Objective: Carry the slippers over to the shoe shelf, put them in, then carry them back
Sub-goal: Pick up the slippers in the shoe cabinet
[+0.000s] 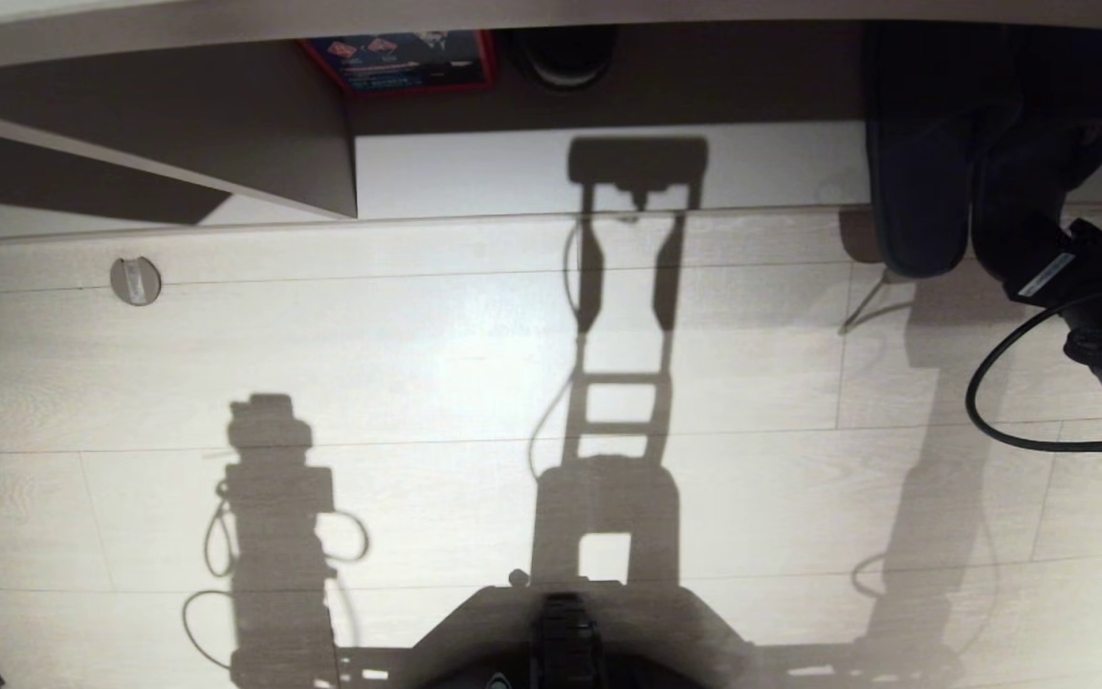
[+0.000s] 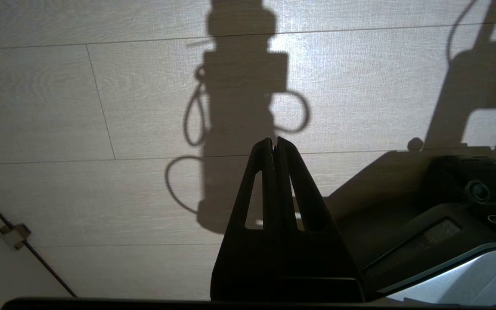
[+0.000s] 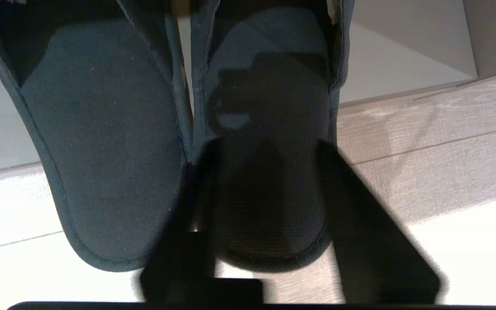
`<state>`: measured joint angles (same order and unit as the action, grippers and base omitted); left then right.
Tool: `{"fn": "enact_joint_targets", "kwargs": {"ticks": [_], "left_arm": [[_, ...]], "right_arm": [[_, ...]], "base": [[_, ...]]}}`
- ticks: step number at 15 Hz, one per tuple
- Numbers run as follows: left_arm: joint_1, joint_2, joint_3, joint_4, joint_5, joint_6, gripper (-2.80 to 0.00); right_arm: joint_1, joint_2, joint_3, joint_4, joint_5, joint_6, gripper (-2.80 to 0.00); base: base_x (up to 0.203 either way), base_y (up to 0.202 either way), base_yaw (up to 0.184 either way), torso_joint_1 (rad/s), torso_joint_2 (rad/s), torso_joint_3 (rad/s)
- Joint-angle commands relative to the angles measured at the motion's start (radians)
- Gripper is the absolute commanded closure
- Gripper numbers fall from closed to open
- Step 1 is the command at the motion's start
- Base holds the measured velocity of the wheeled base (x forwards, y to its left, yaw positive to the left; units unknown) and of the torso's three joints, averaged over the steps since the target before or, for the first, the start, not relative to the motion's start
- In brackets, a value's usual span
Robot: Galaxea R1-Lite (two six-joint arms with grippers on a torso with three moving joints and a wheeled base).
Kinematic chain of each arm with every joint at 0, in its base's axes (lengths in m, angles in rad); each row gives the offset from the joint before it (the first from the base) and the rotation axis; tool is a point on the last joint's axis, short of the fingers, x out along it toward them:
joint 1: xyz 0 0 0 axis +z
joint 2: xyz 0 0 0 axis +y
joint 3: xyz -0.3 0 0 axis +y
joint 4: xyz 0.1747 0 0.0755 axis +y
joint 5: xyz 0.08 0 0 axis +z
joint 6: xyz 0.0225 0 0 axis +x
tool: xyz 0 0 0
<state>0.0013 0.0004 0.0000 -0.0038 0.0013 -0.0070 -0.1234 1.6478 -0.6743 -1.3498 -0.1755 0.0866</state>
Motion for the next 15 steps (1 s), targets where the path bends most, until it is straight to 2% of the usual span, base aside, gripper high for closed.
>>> {"fn": "enact_joint_targets", "kwargs": {"ticks": [1,15], "left_arm": [[0.0,0.0,0.0,-0.001,0.0,-0.001,0.0],[0.0,0.0,0.0,-0.001,0.0,-0.001,0.0]], "right_arm": [[0.001,0.002,-0.006,-0.008,-0.001,0.002,-2.8],[-0.001,0.093,-0.137,-0.008,-0.002,0.044,-2.8]], "base": [[0.0,0.0,0.0,0.0,0.0,0.0],[0.0,0.0,0.0,0.0,0.0,0.0]]}}
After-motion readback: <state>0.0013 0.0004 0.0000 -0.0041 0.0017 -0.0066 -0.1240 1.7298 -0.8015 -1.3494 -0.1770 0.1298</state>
